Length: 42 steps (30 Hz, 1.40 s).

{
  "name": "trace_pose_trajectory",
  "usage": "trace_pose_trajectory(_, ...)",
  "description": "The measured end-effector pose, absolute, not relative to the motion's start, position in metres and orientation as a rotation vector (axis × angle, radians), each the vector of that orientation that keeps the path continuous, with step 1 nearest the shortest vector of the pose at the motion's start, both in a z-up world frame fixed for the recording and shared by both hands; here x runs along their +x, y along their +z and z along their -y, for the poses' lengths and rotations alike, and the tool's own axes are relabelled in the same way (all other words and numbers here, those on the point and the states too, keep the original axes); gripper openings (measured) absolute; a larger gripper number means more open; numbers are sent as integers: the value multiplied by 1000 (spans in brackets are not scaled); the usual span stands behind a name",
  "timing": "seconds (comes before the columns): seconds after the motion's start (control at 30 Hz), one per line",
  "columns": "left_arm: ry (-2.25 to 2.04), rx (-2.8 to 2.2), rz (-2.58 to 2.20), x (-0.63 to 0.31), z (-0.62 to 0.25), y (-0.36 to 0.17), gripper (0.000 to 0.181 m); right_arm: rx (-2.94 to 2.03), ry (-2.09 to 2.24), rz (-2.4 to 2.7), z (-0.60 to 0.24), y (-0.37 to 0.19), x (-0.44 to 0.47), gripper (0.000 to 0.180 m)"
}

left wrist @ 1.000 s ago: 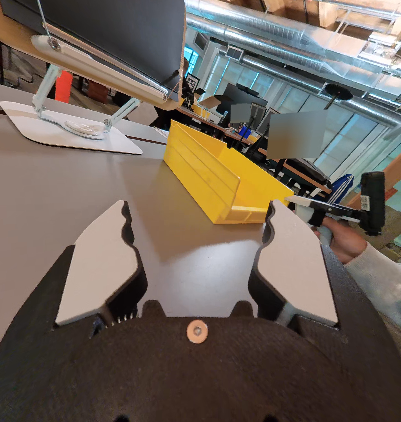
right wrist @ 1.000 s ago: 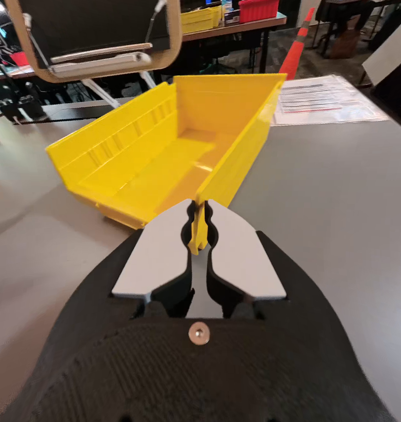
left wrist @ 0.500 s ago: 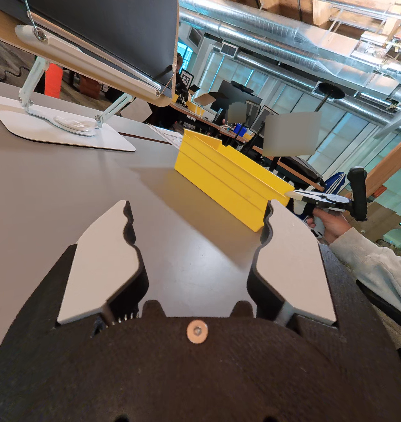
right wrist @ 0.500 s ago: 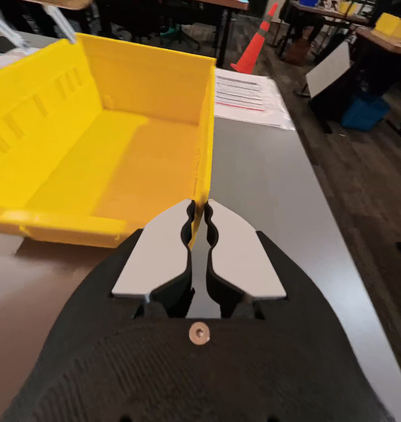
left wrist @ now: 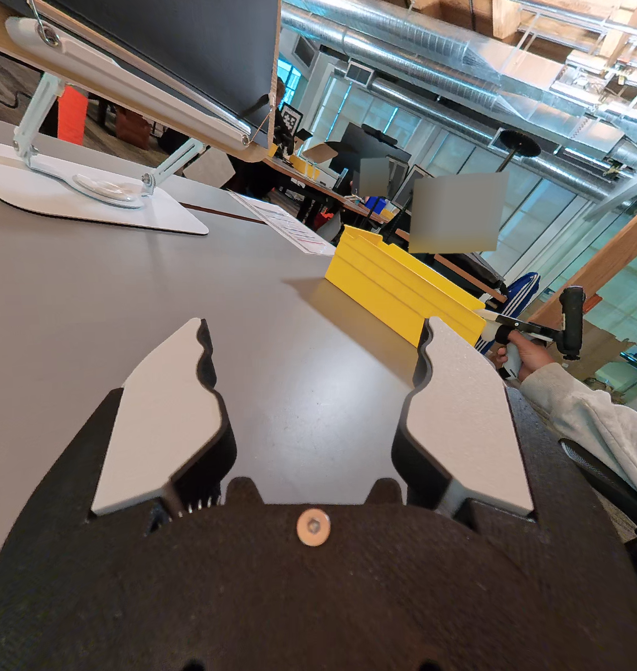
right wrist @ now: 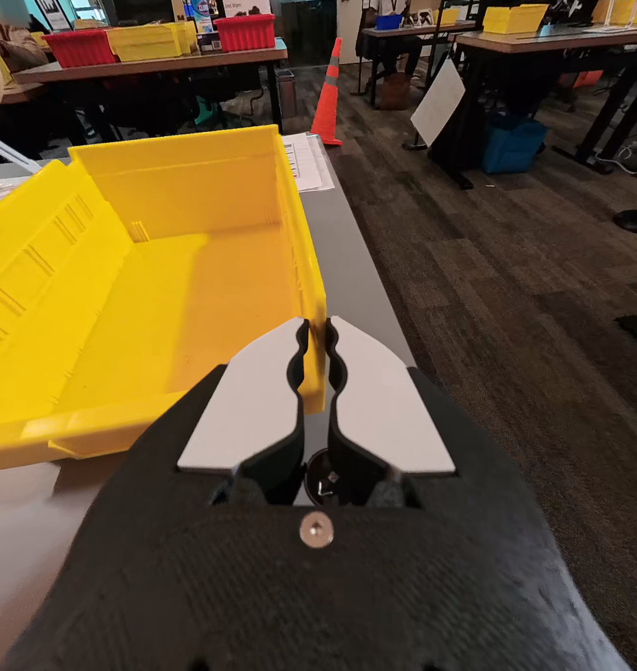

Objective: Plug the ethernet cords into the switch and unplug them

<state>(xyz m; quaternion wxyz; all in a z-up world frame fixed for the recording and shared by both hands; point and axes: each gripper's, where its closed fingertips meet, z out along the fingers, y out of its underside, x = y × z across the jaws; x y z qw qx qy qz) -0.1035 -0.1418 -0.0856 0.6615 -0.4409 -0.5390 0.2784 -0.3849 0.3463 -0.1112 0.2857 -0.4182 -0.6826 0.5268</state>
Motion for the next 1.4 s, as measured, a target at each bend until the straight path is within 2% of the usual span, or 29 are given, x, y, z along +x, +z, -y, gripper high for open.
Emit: trace_pose_trajectory(1.4,596,-981,1224,-104,140,-88,109,-1220,1418,1725,-368,-112,-392,11)
